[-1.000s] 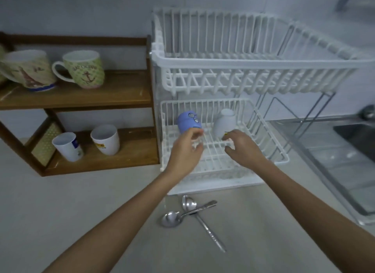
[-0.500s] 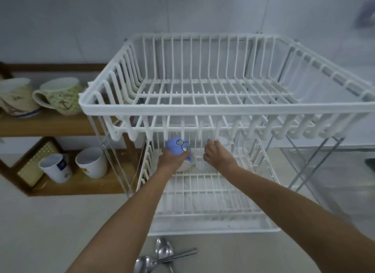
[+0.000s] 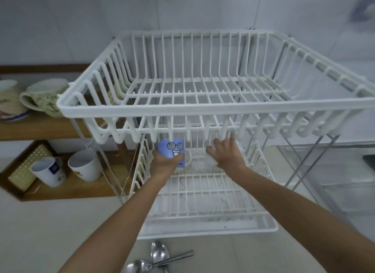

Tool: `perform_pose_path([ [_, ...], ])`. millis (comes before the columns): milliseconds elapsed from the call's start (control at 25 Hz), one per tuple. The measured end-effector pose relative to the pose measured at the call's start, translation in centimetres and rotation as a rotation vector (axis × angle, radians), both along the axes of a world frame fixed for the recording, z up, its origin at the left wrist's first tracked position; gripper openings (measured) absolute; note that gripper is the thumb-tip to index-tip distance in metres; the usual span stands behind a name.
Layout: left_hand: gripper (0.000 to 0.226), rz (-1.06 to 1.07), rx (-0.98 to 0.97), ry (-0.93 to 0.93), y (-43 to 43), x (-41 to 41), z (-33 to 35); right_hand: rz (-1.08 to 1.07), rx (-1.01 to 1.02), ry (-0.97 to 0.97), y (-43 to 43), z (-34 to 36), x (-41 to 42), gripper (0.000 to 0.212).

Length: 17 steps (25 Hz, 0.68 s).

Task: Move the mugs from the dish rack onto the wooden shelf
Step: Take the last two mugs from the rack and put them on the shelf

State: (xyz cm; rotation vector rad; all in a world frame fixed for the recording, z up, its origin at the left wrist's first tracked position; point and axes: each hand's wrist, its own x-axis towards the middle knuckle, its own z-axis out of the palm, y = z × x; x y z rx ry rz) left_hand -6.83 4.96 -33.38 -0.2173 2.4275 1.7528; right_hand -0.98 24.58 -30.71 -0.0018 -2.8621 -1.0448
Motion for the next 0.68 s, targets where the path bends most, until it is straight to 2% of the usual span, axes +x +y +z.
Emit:
perform_pose_path([
  [80,0.078,-0.065,0.074,0.048,-0.8,1.6,1.5,-0.122,-0.185,0.218,0.1,1.6,2.8,0.049],
  [160,0.072,-0.171,0.124,0.085,-1.8,3.8,3.1,-0.237,-0.494,0.269,0.6,2.0,5.7,0.073],
  [240,0.059,-0.304,0.211,0.116,-3.1,6.6,4.3,-0.321,-1.030,0.324,0.5,3.1,8.2,0.092],
  [320,0.052,-0.420,0.322,0.115,-5.3,9.8,5.1,-0.304,-1.440,0.506,-0.4,3.3,10.9,0.094],
  [480,0.072,-0.656,0.331,0.087,-12.2,15.1,5.9,-0.182,-1.668,0.724,-4.7,2.9,14.9,0.074],
  [560,0.078,-0.704,0.311,0.084,-16.2,16.3,6.3,-0.063,-1.782,0.801,-8.0,3.6,16.0,0.064],
  [680,0.079,-0.703,0.288,0.129,-22.4,16.1,7.1,0.155,-1.884,0.850,-13.4,5.2,17.3,0.062],
])
